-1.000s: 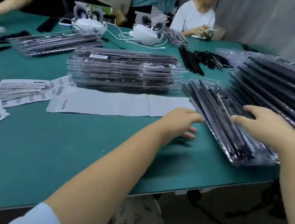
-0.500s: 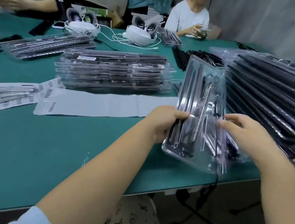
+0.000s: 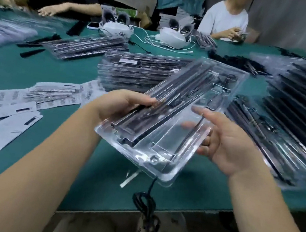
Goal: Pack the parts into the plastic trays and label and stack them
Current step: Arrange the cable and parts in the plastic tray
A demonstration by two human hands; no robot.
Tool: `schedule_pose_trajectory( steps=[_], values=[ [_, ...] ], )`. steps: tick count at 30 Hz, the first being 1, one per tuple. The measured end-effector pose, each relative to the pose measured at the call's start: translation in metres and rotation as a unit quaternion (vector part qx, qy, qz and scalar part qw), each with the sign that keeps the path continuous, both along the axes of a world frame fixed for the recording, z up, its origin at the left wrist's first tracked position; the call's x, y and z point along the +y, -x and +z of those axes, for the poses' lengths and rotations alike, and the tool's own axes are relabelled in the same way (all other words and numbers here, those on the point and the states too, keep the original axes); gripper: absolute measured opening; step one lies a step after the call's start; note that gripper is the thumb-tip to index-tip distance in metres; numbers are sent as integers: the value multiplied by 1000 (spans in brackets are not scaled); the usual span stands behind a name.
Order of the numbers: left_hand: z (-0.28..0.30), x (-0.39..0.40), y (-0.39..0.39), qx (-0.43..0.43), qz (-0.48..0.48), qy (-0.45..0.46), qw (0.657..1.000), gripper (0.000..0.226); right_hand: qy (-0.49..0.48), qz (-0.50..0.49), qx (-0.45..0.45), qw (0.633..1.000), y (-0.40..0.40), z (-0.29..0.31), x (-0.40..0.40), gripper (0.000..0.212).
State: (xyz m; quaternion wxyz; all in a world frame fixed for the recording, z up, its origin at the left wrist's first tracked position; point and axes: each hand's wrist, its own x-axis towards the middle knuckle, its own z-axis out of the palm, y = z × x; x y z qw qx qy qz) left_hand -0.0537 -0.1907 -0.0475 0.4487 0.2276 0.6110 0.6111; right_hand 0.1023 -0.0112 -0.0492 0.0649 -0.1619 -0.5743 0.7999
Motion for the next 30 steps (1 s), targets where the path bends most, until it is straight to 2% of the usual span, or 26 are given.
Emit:
schedule_pose_trajectory(
  steps=[3, 7, 11, 12, 14, 16, 18, 20, 23, 26, 28, 30],
  values=[
    [-8, -31, 24, -25, 53, -25, 998, 39, 32, -15, 12, 999, 18, -8, -34, 18],
    [-29, -83, 51, -54, 145, -135, 979, 47, 70, -54, 37, 995, 30, -25, -73, 19],
    [-40, -134, 62, -142, -4, -135, 981, 72, 115, -117, 48, 985, 41, -33, -92, 19],
    [-41, -139, 64, -124, -33, -108, 986, 74, 128, -135, 46, 981, 44, -33, -93, 17],
    [-44, -139, 64, -9, -46, -11, 999, 75, 150, -159, 34, 975, 52, -34, -95, 14],
    [-44, -130, 60, 77, -17, 38, 996, 61, 162, -170, 5, 972, 58, -37, -97, 15],
    [-43, -124, 57, 104, 22, 54, 993, 52, 170, -172, -23, 970, 61, -41, -97, 14],
    [-42, -121, 57, 122, 42, 80, 988, 56, 172, -157, -32, 972, 63, -43, -97, 14],
    [-41, -115, 58, 123, 63, 139, 981, 27, 191, -101, -47, 975, 62, -43, -93, 14],
    [-42, -107, 59, 124, 187, 185, 957, 20, 166, 20, -121, 979, 57, -38, -85, 27],
    [-43, -108, 60, 181, 254, 218, 925, 16, 87, 104, -156, 978, 52, -34, -79, 33],
    [-42, -115, 62, 252, 273, 264, 890, 17, 11, 138, -147, 979, 52, -28, -74, 31]
  ],
)
